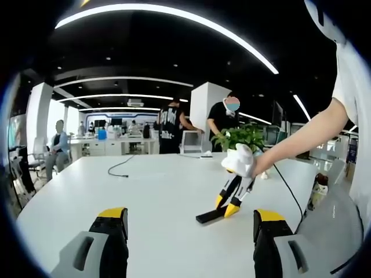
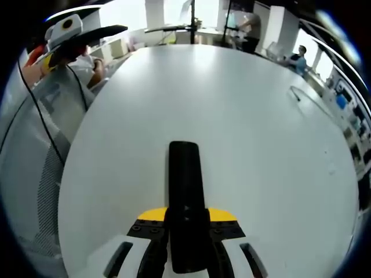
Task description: Press the specified remote control buttons in sequence, fully releasing each button before pressing the next.
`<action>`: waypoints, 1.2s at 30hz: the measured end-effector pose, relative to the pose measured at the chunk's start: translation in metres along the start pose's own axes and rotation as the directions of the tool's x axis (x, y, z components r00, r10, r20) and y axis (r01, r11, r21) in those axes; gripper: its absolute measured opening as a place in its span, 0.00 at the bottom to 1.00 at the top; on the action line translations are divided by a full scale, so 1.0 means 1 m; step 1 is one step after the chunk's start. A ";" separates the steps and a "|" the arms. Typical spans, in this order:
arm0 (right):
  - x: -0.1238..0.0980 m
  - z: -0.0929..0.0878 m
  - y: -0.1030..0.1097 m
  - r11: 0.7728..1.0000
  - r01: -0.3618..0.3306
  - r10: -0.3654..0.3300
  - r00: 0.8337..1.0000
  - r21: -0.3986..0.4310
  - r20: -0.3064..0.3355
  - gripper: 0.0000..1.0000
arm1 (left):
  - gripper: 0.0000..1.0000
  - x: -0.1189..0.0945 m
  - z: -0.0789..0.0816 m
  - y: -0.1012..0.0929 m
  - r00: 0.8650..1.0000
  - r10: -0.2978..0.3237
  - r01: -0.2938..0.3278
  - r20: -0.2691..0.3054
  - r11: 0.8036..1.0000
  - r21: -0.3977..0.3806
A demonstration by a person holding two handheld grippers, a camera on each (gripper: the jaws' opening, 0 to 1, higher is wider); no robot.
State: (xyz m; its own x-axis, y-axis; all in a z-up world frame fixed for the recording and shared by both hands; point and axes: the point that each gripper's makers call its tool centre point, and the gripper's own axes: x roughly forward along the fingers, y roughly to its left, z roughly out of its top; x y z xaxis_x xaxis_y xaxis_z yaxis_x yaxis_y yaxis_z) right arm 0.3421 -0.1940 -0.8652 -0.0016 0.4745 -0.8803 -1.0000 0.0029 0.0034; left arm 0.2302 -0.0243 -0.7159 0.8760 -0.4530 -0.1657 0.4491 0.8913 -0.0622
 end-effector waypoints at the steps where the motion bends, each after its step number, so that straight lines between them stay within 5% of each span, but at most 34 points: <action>1: 0.000 0.000 0.000 1.000 0.000 0.000 1.000 0.000 0.000 0.21 | 0.92 0.000 0.000 0.000 1.000 -0.001 0.001 0.001 1.000 -0.002; 36: 0.000 0.000 -0.019 1.000 -0.003 0.003 0.999 0.001 -0.037 0.21 | 0.92 -0.001 0.001 -0.001 1.000 -0.002 0.002 0.003 1.000 -0.003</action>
State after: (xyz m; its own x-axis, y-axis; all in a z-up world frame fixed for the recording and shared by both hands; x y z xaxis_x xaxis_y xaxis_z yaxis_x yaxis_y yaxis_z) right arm 0.3608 -0.1945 -0.8653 -0.0046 0.4419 -0.8971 -1.0000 0.0023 0.0063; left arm 0.2295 -0.0247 -0.7149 0.8757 -0.4547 -0.1625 0.4502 0.8905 -0.0659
